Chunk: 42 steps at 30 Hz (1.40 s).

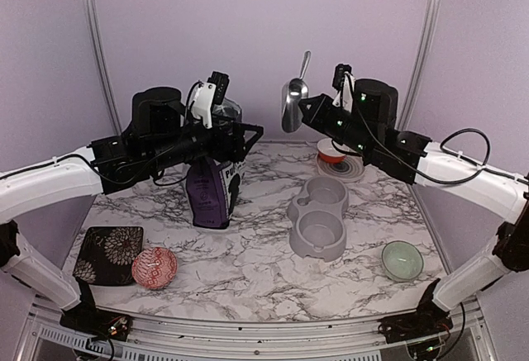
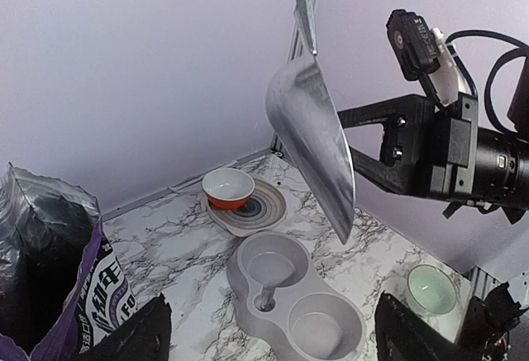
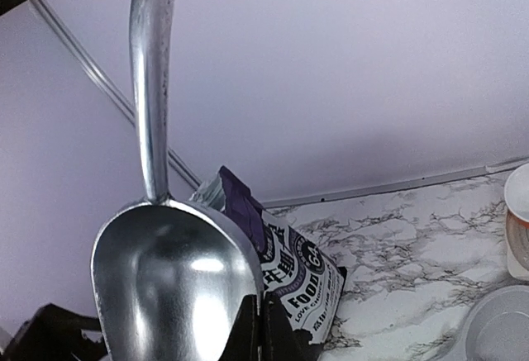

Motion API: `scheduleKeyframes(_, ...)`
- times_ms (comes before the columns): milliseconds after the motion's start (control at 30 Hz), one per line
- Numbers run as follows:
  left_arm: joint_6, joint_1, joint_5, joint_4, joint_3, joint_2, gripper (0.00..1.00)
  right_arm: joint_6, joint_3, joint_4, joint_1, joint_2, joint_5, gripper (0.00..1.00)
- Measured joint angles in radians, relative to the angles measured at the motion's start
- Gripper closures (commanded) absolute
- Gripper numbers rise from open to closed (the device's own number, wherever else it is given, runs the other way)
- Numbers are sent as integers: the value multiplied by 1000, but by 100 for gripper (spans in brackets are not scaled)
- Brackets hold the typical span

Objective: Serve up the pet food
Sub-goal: Pass from the right arm to the left

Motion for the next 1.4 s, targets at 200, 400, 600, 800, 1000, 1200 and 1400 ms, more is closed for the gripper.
scheduleKeyframes(200,-23,-16,23,97,-4,30,20,163,155,-92,63,47,176,100)
scheduleKeyframes(400,-22,-33,26,148,3,87,28,272,197,-168,110,69,257,100)
scheduleKeyframes(600,-21,-35,3,212,15,124,37,322,198,-218,114,91,267,100)
scheduleKeyframes(800,-30,-35,-24,277,15,125,50,339,198,-218,117,92,262,100)
scheduleKeyframes(1000,-21,-35,-66,330,15,142,58,356,198,-217,129,92,260,100)
scheduleKeyframes(1200,-9,-37,-96,349,19,180,72,375,220,-219,144,105,259,100)
scheduleKeyframes(1400,14,-54,-188,362,29,207,98,385,244,-230,154,131,266,100)
